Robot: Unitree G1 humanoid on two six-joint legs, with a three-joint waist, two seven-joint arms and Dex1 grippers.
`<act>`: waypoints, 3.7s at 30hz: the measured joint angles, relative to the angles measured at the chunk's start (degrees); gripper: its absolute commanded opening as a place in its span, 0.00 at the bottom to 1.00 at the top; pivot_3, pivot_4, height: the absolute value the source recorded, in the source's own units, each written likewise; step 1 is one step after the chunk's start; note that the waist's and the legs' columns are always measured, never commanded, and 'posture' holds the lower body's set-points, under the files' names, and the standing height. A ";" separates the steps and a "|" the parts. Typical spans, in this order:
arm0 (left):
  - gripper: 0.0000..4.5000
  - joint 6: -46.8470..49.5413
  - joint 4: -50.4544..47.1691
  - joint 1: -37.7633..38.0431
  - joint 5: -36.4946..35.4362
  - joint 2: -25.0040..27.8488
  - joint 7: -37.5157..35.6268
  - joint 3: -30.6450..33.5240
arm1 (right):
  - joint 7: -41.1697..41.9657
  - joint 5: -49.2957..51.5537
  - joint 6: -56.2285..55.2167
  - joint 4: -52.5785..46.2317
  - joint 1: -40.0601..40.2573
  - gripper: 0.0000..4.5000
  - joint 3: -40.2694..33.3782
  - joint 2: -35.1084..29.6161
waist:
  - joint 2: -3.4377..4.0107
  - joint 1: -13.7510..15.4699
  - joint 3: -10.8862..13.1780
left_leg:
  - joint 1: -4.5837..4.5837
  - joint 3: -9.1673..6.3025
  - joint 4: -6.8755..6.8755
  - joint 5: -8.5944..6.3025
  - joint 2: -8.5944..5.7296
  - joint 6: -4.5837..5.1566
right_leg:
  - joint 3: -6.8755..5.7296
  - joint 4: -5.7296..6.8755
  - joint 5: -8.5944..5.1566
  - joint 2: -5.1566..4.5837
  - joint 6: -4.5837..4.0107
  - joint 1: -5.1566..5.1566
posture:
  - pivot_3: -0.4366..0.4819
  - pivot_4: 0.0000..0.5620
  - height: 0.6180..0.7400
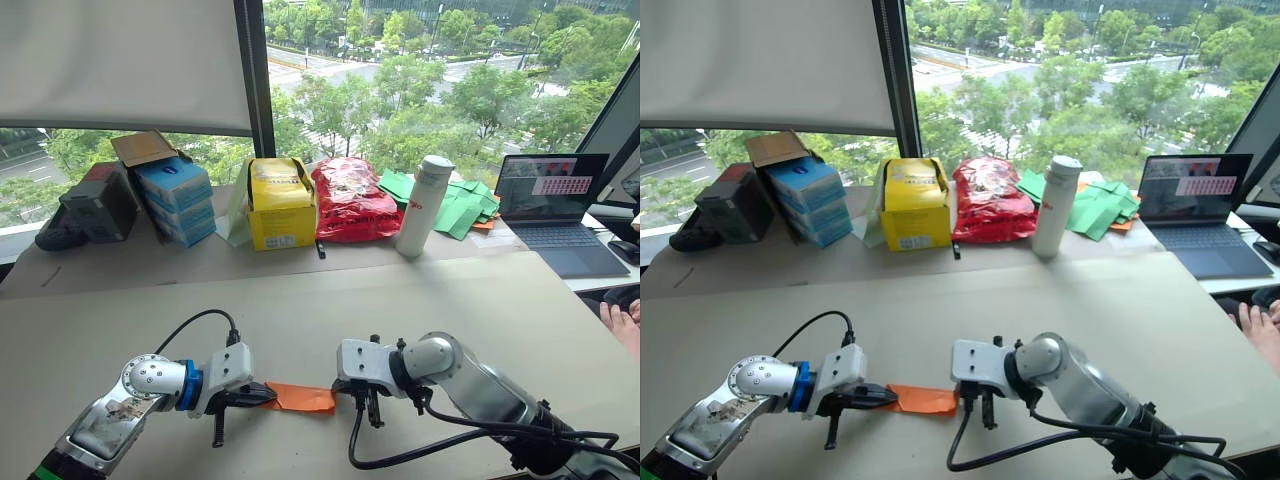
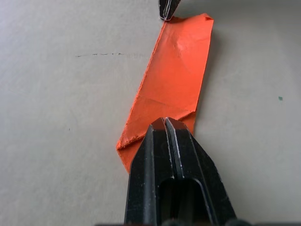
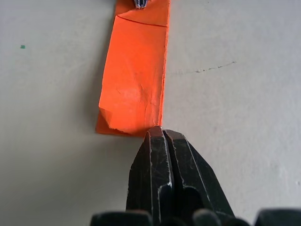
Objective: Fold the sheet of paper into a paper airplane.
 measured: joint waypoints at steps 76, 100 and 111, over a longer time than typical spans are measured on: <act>0.00 -0.19 3.59 -1.12 1.14 2.17 -2.35 4.62 | 1.38 2.02 -12.14 9.77 0.88 0.00 0.29 9.32 | -0.03 -1.64 0.02 | -0.05 0.02 -0.04 0.11 0.09 -0.18 | 0.10 0.20 0.03 0.19 -0.07 -0.21 | 0.48 0.27 1.00; 0.99 13.47 -6.20 15.76 -18.81 5.52 -6.96 27.89 | 4.70 29.21 5.94 -15.07 13.51 1.00 -18.01 -0.23 | -0.15 -1.11 0.15 | -0.61 0.06 -0.01 0.17 0.19 -0.26 | 0.08 0.12 0.14 0.18 -0.14 -0.68 | 0.48 0.27 1.00; 0.99 15.03 -8.88 15.71 -19.41 6.84 -7.19 27.76 | 8.06 21.24 -4.73 -4.92 9.29 1.00 -4.73 4.03 | -0.23 -1.02 0.18 | -0.50 0.04 0.03 0.23 0.16 -0.38 | 0.05 0.11 0.15 0.19 -0.14 -0.55 | 0.48 0.27 1.00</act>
